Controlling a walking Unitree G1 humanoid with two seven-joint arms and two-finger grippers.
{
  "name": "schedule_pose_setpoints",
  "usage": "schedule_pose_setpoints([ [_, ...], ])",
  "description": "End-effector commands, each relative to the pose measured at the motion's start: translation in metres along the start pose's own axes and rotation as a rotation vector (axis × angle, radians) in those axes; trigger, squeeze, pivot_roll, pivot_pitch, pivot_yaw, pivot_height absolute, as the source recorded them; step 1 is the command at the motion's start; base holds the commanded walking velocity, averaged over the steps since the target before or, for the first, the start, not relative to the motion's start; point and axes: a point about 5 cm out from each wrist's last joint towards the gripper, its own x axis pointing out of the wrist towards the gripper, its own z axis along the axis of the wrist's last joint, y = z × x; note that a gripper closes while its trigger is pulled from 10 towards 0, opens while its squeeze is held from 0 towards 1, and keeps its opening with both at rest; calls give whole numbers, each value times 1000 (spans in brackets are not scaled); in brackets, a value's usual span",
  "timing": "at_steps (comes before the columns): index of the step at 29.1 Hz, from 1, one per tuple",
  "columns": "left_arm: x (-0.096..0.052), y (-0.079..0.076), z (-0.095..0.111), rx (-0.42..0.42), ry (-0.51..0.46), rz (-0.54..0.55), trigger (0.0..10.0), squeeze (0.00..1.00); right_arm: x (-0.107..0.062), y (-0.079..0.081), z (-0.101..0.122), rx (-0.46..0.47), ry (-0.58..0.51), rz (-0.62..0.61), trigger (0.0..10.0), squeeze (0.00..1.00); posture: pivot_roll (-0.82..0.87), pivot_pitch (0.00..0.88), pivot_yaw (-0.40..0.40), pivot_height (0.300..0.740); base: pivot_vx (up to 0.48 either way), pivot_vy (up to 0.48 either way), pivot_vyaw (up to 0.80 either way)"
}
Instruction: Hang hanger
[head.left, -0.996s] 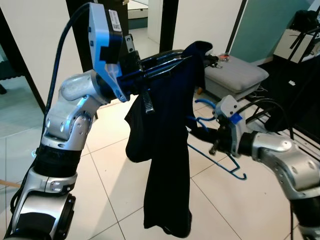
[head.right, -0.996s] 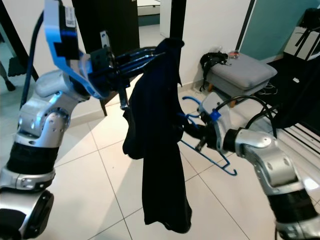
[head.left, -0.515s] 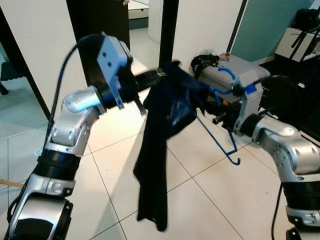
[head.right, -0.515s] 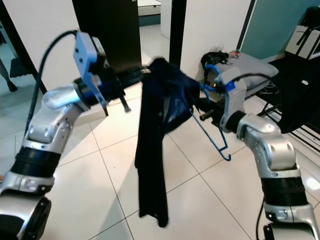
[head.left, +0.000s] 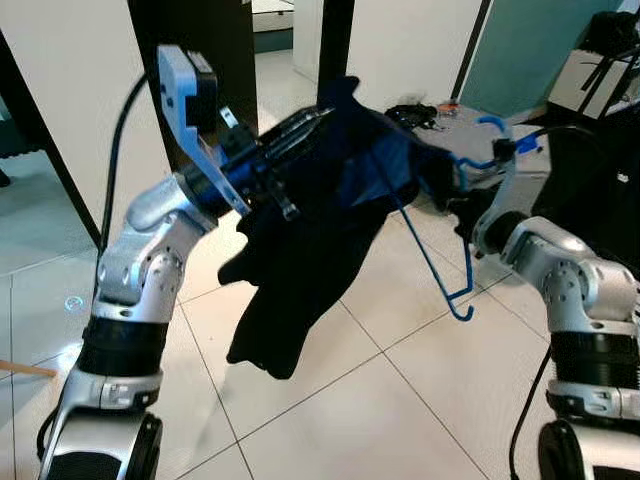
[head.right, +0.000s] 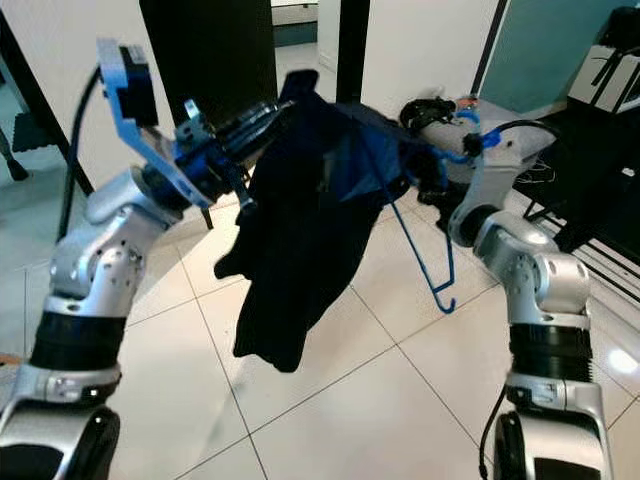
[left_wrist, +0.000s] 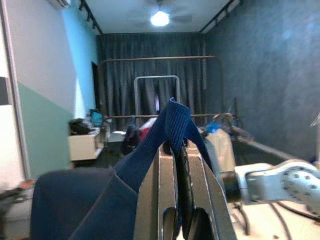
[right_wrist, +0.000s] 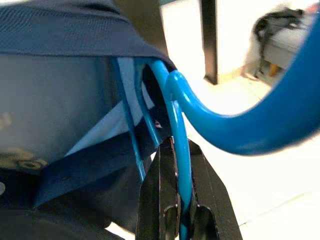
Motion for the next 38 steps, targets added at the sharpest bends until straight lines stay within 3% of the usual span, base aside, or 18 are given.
schedule_pose_setpoints([
  [1,1,-7,10,-6,-51,-53,10000,0,-1,-10,2,47,-3,-65,10000,0,-9,53,-19,740,0,0,0],
  [5,0,-19,9,-88,-63,-125,10000,0,0,-13,5,103,-32,-88,10000,0,-9,53,-19,740,0,0,0],
  [11,-2,-32,-8,-120,11,-172,10000,0,1,1,9,117,-66,-10,10000,0,-3,60,-16,740,0,0,0],
  [13,4,-40,-26,-151,47,-146,10000,0,3,14,10,123,-73,50,10000,0,-4,63,-15,740,0,0,0],
  [16,14,-43,-36,-165,48,-90,10000,0,4,22,5,112,-49,85,10000,0,-1,63,-16,740,0,0,0],
  [24,32,-46,-39,-228,8,-30,10000,0,6,33,-6,67,-13,118,10000,0,0,63,-15,740,0,0,0],
  [29,31,-50,-43,-236,23,-50,10000,0,6,33,-5,58,-26,111,10000,0,-2,65,-10,740,0,0,0],
  [33,16,-59,-50,-249,81,-132,10000,0,4,28,3,60,-67,93,10000,0,-2,68,-10,740,0,0,0],
  [35,16,-59,-50,-249,81,-132,10000,0,4,28,3,60,-67,93,10000,0,-2,68,-10,740,0,0,0],
  [36,8,-64,-53,-268,110,-174,10000,592,4,26,6,57,-85,94,10000,0,0,69,-13,740,0,0,0],
  [37,1,-69,-55,-295,134,-212,10000,1000,3,26,10,43,-110,106,10000,0,2,69,-15,740,0,0,0],
  [38,-5,-73,-56,-314,148,-239,10000,1000,2,26,13,26,-133,119,10000,0,2,69,-15,740,0,0,0],
])
